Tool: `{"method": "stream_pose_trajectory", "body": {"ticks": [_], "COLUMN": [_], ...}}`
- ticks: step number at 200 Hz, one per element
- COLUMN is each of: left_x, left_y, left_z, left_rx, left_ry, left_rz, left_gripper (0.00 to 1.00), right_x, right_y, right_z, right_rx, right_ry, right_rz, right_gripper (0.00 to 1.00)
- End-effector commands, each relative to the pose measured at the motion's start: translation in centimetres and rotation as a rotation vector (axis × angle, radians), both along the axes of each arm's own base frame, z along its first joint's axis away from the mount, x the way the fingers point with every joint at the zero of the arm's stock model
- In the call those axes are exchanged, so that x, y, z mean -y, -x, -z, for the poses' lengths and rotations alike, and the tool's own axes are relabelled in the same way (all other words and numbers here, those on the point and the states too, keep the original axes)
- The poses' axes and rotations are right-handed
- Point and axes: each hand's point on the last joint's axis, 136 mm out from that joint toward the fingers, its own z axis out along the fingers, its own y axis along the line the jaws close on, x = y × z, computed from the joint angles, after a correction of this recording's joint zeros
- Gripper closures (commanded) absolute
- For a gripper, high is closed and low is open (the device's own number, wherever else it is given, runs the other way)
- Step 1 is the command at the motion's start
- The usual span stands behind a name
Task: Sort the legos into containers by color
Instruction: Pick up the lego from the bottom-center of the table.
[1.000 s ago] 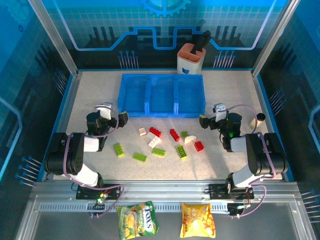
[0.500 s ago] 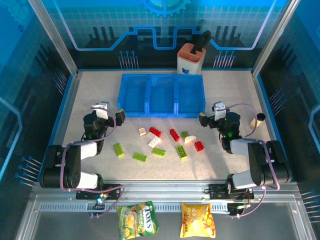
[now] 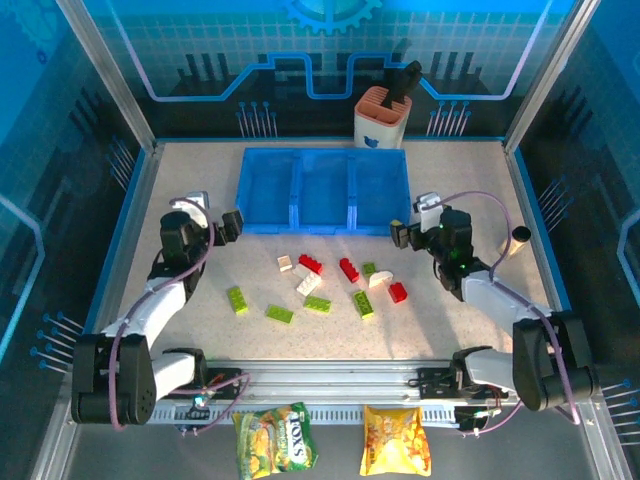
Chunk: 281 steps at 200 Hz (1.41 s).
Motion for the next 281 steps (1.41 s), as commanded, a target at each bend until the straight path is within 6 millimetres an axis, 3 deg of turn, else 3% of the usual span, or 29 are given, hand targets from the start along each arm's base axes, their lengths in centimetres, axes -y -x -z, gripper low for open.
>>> {"method": "stream_pose_trajectory", "body": {"ticks": [1,81,127,151,191,204,210,251,281], "left_x": [0.4,1.4,3.3,4.4,4.6,4.3,4.1,3.6,3.7], "left_y": [1.3,4.2,6.1,6.3,5.9,6.0,6.0,5.7,5.8], "left_z": [0.3,-4.1,-4.5,-4.5,-3.4,-3.4,-3.3,-3.2,-3.2], "left_rx": [-0.123,-0.224,-0.385,-0.383,-0.325,-0.330,-0.331,-0.336,-0.335], "left_ry": [0.056,0.154,0.177,0.141,0.136,0.110,0.096,0.084,0.090], "left_rz": [-0.010,-0.004,0.103,0.206,0.229,0.224,0.213,0.192,0.194], "left_gripper": [0.01,0.01,0.03,0.03,0.03,0.03,0.03,0.03,0.03], "right_x": [-1.1,-4.8,-6.4,-7.0,-6.9,-6.7,-7.2,-7.9,-7.3], "right_y": [1.8,6.4,9.0,10.2,11.2,11.9,11.5,12.7,13.5], "right_z": [0.5,-0.9,-0.4,0.2,1.7,2.9,2.2,3.9,5.3], "right_rx": [-0.110,-0.294,-0.400,-0.459,-0.555,-0.611,-0.607,-0.699,-0.769], "right_ry": [0.041,0.023,0.019,0.045,0.071,0.085,0.075,0.109,0.132], "right_rz": [-0.008,-0.030,-0.053,-0.062,-0.003,0.017,0.018,0.023,0.068], "right_gripper": [0.01,0.07,0.09,0.09,0.11,0.11,0.11,0.11,0.12]}}
